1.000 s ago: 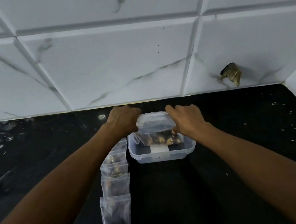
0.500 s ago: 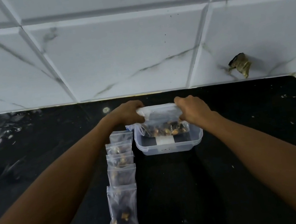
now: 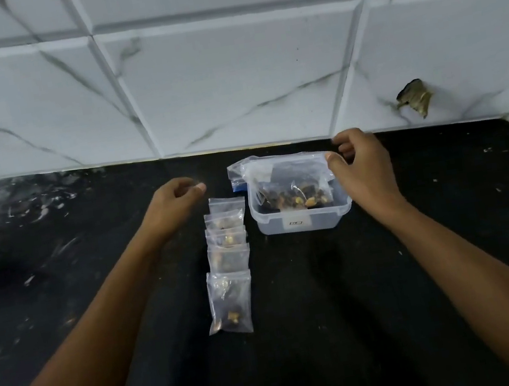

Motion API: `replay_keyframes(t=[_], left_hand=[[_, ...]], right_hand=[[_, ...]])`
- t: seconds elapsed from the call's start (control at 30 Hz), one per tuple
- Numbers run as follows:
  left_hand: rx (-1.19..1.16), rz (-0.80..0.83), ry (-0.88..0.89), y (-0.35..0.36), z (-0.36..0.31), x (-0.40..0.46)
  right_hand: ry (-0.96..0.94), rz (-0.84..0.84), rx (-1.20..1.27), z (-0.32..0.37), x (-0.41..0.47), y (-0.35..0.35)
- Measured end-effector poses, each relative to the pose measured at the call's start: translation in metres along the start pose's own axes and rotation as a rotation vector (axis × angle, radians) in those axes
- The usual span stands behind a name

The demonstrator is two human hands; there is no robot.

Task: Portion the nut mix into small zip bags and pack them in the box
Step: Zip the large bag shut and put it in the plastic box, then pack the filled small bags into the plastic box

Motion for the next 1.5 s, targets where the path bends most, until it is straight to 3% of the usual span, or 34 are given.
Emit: replay_keyframes(t=[0.1,0.2,0.27,0.4,0.6,0.8,0.97,1.1,1.2,1.37,1.5], left_hand=[[-0.079,-0.025,-0.068,-0.002,0.019,-0.052],[-0.084,-0.029,-0.180,0.011,0.039,-0.098],[-0.116,0.017,-0.266,0.025,0.048,-0.122],[-0.298,0.059,-0.414,0.051,0.053,-0.161],[-0.404,0.050,-0.459,0.065,0.056,-0.179],[-0.446,0.030,-0.425,0.066,0.044,-0.185],[-0.367,0.020,-0.159,0.065,0.012,-0.180],[-0.329,0.047,0.112,0.065,-0.045,-0.145],[-0.289,0.115,0.216,0.069,-0.093,-0.113],[-0.352,0.293,0.102,0.101,-0.124,-0.039],[-0.254,0.336,0.008,0.128,-0.120,-0.001]], right_hand=[[0.050,0.059,0.163,0.022,-0.049,0.020],[0.359,0.393,0.289,0.020,-0.096,0.066],[0.539,0.553,0.268,0.016,-0.123,0.095],[0.686,0.620,0.141,0.014,-0.161,0.124],[0.690,0.641,0.188,0.025,-0.178,0.130],[0.713,0.751,0.457,0.039,-0.186,0.107],[0.630,0.818,0.633,0.058,-0.158,0.059],[0.519,0.680,0.624,0.063,-0.098,0.017],[0.459,0.577,0.571,0.059,-0.044,-0.012],[0.485,0.525,0.477,0.032,0.024,-0.025],[0.489,0.573,0.253,0.003,0.040,-0.007]])
Point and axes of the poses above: each hand's wrist, its own x-axis towards the middle knuckle, its own y-axis out of the palm, z = x × y, the point moved 1 cm from there along x, towards the middle knuckle, and after that the axes turned 2 degrees about x, right-handed, at the moved point
